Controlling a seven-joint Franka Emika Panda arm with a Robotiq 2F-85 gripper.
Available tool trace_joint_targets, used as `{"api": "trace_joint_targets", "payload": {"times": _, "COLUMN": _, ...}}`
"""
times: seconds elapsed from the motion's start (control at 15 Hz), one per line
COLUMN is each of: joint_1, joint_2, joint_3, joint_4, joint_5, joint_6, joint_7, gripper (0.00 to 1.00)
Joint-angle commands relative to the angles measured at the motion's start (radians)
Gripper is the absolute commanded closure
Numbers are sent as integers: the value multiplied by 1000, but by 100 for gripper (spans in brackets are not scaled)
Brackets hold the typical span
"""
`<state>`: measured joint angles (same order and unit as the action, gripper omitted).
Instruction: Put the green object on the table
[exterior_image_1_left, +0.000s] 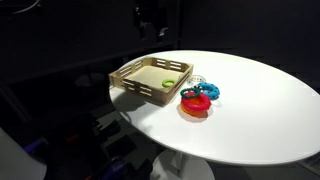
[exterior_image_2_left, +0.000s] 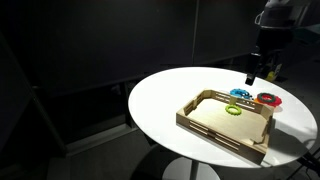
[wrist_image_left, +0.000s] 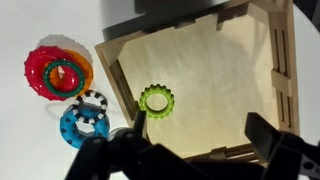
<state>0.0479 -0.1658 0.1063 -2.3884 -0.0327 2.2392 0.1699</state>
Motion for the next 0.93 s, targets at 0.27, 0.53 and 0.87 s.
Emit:
{"api": "trace_joint_targets", "payload": {"times": 0.27, "joint_1": 4, "joint_2": 85, "joint_3": -33, "joint_4": 41, "joint_5": 0, "joint_6": 21, "joint_7": -63, "gripper": 0}}
{"api": "trace_joint_targets", "payload": {"times": 0.53, "joint_1": 2, "joint_2": 103, "joint_3": -38, "joint_4": 56, "joint_5": 18, "joint_6": 16, "joint_7": -69, "gripper": 0}}
{"api": "trace_joint_targets", "payload": {"times": 0.87, "joint_1": -2, "joint_2": 171, "joint_3": -48, "joint_4": 55, "joint_5": 54, "joint_6": 76, "joint_7": -83, "gripper": 0}}
